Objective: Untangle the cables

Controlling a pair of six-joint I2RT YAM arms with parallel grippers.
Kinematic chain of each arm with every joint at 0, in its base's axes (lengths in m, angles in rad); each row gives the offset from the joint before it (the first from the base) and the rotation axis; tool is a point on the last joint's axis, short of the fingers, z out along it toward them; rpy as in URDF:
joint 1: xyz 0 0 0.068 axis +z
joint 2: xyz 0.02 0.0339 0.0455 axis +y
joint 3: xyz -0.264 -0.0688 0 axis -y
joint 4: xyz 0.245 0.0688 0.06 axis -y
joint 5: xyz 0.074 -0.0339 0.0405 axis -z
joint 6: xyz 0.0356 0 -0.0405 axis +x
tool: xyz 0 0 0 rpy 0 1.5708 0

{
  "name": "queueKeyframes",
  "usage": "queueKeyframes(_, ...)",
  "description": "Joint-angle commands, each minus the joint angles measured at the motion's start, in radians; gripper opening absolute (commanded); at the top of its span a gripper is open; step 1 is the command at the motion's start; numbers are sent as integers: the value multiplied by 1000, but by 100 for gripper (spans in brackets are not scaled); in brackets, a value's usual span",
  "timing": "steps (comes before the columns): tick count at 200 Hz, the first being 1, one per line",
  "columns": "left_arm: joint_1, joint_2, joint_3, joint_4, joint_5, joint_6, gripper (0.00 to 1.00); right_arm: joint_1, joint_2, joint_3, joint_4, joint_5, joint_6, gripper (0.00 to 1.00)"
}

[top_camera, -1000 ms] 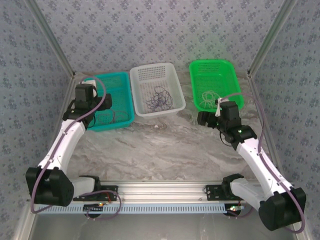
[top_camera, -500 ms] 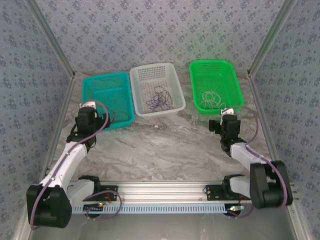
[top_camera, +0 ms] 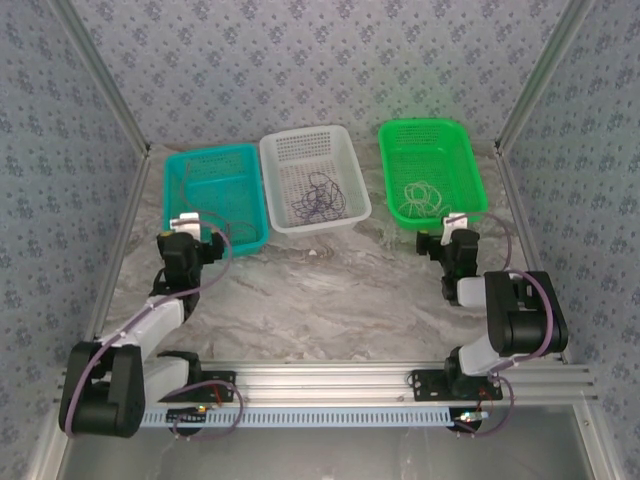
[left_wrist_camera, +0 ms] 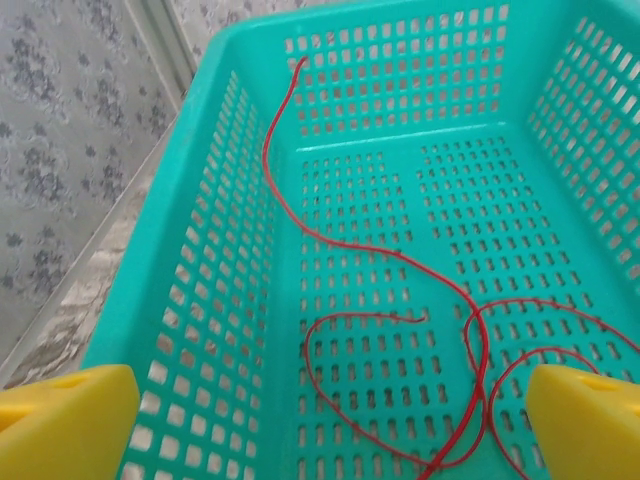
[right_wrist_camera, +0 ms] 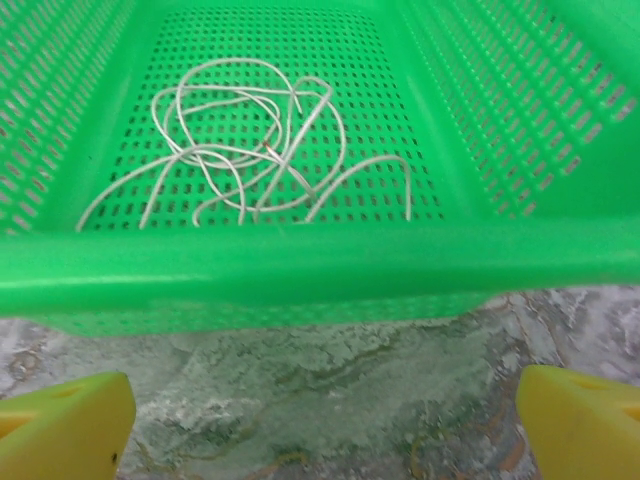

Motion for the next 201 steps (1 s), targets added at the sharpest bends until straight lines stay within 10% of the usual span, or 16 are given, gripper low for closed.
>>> queueKeyframes(1,7,72,-39,150,56,54,100,-19,13,29,16,-57,10,100)
queueKeyframes(110,63,428,-52,584,174,36,99,-36,11,36,-2,-84,20,100)
queueKeyframes(201,102,415,37,389,236,10,99,-16,10,33,1,-37,13,100)
